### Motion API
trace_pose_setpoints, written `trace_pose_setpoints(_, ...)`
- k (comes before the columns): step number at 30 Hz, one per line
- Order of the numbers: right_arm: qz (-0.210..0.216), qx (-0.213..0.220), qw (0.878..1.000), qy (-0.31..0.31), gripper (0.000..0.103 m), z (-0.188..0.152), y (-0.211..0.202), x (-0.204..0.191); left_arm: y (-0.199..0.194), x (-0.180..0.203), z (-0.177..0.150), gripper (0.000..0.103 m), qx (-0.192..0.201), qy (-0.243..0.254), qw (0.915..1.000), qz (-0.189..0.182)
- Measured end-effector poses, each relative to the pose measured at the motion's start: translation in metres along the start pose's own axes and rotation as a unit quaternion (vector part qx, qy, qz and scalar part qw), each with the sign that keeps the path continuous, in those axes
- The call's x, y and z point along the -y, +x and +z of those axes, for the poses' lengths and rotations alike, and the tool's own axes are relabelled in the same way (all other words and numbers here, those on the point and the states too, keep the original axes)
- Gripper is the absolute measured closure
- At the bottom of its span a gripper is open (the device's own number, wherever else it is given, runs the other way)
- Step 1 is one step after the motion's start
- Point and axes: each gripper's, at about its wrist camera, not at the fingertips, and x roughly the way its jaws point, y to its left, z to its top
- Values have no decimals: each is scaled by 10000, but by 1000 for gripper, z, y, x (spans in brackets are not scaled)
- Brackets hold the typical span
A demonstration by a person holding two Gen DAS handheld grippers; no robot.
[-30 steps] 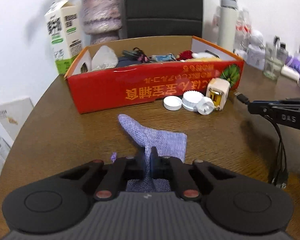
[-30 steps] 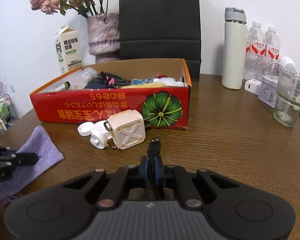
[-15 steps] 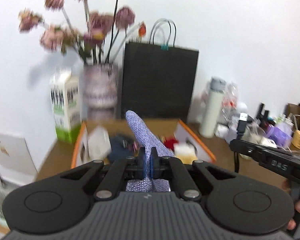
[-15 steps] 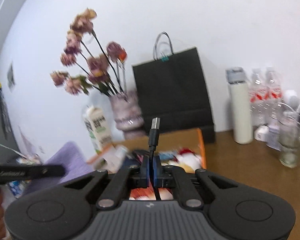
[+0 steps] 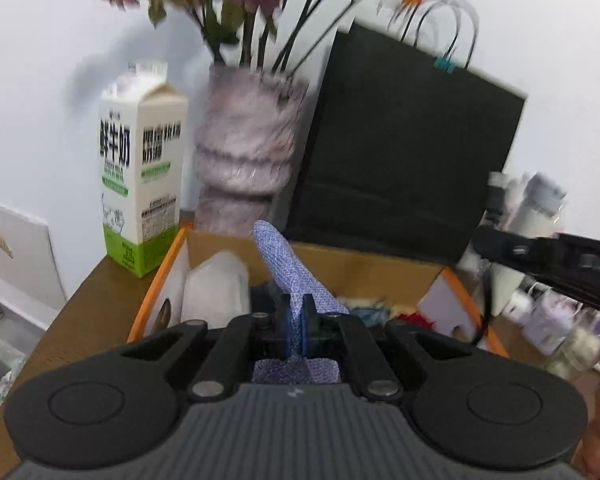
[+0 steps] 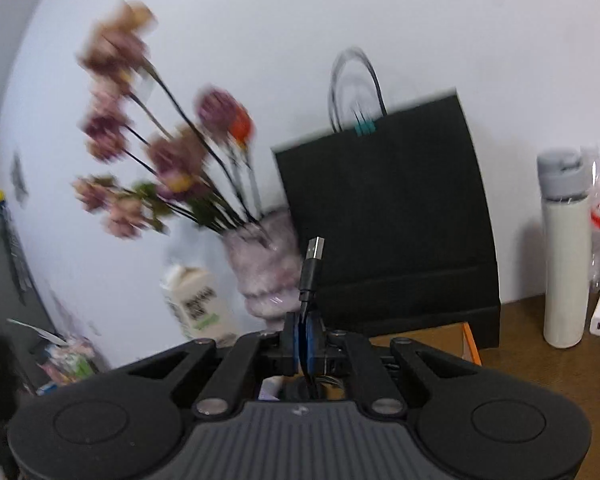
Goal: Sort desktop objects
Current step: 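Carry the cloth and USB cable into the cardboard box while both tools open to release, then withdraw both tools from the box back over the table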
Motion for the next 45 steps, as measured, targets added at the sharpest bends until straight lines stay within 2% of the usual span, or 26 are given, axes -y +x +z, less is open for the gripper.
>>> trace_pose_setpoints(3, -131, -749, 9970, -105, 100, -8, 47, 6, 17, -6, -2, 95, -323, -102, 9994, 36)
trace_pose_setpoints(5, -370, -1052, 9935, -206, 100, -16, 74, 8, 20, -8, -5, 90, -215, -137, 9995, 179)
trace_pose_setpoints(7, -548, -1216, 9908, -220, 99, -21, 94, 10, 19, -8, -7, 68, -148, 48, 9998, 144)
trace_pose_setpoints(8, -581, -1345, 9890, -200, 98, -23, 103, 11, 16, -6, -7, 46, -104, 194, 9997, 139)
trace_pose_setpoints(9, -589, -1539, 9861, -194, 93, -26, 112, 13, 11, -5, -6, 27, 28, 313, 9994, 135)
trace_pose_setpoints(10, -705, -1708, 9826, -182, 91, -29, 119, 14, 3, -4, -5, 18, 233, 436, 9987, 129)
trace_pose_setpoints(11, -835, -1750, 9808, -181, 83, -32, 121, 15, -8, -2, -4, 4, 485, 592, 9970, 136)
trace_pose_setpoints(12, -944, -1729, 9802, -189, 76, -33, 119, 16, -16, -1, -4, 0, 676, 749, 9947, 173)
trace_pose_setpoints(13, -972, -1675, 9809, -186, 72, -33, 113, 18, -22, 1, -3, 0, 799, 905, 9924, 259)
trace_pose_setpoints(15, -931, -1551, 9834, -152, 57, -30, 99, 19, -27, 6, -2, 0, 936, 1177, 9869, 586)
trace_pose_setpoints(16, -912, -1451, 9850, -180, 52, -28, 88, 19, -28, 7, -2, 0, 953, 1222, 9852, 736)
trace_pose_setpoints(18, -1001, -1258, 9865, -319, 36, -26, 64, 18, -25, 10, -2, 0, 787, 1337, 9842, 856)
trace_pose_setpoints(20, -1129, -1044, 9866, -542, 30, -27, 35, 16, -21, 14, -1, 0, 617, 1372, 9826, 1092)
trace_pose_setpoints(22, -1173, -907, 9865, -691, 27, -33, 9, 12, -24, 19, 1, 0, 517, 1347, 9809, 1303)
trace_pose_setpoints(27, -989, -824, 9884, -808, 19, -59, -49, 0, -52, 23, -4, 0, 599, 1413, 9793, 1318)
trace_pose_setpoints(31, -987, -829, 9835, -1270, 18, -83, -83, -13, -80, 22, -24, 0, 626, 1459, 9778, 1365)
trace_pose_setpoints(34, -919, -859, 9812, -1462, 16, -102, -95, -19, -87, 21, -40, 0, 377, 1471, 9792, 1347)
trace_pose_setpoints(36, -824, -942, 9818, -1428, 16, -114, -98, -20, -90, 17, -62, 0, 114, 1395, 9805, 1376)
trace_pose_setpoints(41, -706, -1161, 9834, -1201, 16, -149, -104, -14, -101, 3, -132, 0, -24, 1044, 9906, 888)
trace_pose_setpoints(45, -638, -1204, 9849, -1067, 16, -169, -112, -7, -99, 0, -171, 0, -78, 999, 9925, 704)
